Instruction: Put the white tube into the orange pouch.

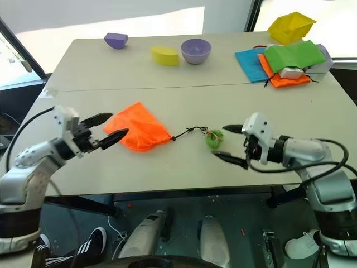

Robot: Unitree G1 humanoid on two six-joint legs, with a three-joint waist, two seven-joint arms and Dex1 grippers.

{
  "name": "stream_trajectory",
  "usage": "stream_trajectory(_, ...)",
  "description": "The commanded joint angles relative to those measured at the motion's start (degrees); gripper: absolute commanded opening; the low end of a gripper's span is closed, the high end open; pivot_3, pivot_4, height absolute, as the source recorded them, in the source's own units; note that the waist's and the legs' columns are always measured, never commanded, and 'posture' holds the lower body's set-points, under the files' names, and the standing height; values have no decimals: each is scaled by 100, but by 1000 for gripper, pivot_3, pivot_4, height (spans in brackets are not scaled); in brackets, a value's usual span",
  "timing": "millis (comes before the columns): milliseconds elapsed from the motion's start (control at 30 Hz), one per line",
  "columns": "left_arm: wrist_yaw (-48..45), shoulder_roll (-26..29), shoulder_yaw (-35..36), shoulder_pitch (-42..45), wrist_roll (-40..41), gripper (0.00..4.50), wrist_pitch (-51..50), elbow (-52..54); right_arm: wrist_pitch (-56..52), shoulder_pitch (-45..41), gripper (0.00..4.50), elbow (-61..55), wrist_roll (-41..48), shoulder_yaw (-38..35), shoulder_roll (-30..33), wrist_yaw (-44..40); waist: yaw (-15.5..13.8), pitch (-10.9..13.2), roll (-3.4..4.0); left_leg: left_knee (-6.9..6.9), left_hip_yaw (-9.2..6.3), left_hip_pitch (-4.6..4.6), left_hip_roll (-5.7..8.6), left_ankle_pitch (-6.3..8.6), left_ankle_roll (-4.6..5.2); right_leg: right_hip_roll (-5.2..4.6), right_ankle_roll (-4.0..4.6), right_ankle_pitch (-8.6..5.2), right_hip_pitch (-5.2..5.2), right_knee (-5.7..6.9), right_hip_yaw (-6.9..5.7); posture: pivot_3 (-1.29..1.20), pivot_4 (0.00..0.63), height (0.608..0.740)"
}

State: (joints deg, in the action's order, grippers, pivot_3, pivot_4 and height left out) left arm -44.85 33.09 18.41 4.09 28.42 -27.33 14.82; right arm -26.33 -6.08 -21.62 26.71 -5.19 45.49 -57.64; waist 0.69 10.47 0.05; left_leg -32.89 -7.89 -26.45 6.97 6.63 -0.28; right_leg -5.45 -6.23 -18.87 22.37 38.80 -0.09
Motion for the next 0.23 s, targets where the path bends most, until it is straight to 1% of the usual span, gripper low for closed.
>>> stream_trajectory(33, 247, -47, 323, -479, -184, 4500, 412, 125, 317, 29, 4476, -146, -129, 190, -191, 109, -8, 1, 1, 0, 2, -6, 1, 2, 1, -2, 1, 0, -2, -4, 2, 0, 150, 740)
stream_trajectory(167, 473, -133, 522, -877, -166, 4500, 559, 99, 598, -92, 4476, 277, -398, 321, -259, 140, -17, 1, 2, 0, 19, -11, 4, 5, 2, -14, 12, 7, -13, -9, 5, 0, 150, 740)
stream_trajectory(233, 548, -131, 536, -955, -162, 4500, 530, 67, 637, -153, 4476, 383, -423, 345, -270, 135, -22, 0, 0, 11, 38, -24, 3, 6, 2, -11, 10, 4, -16, 14, 18, 0, 150, 740)
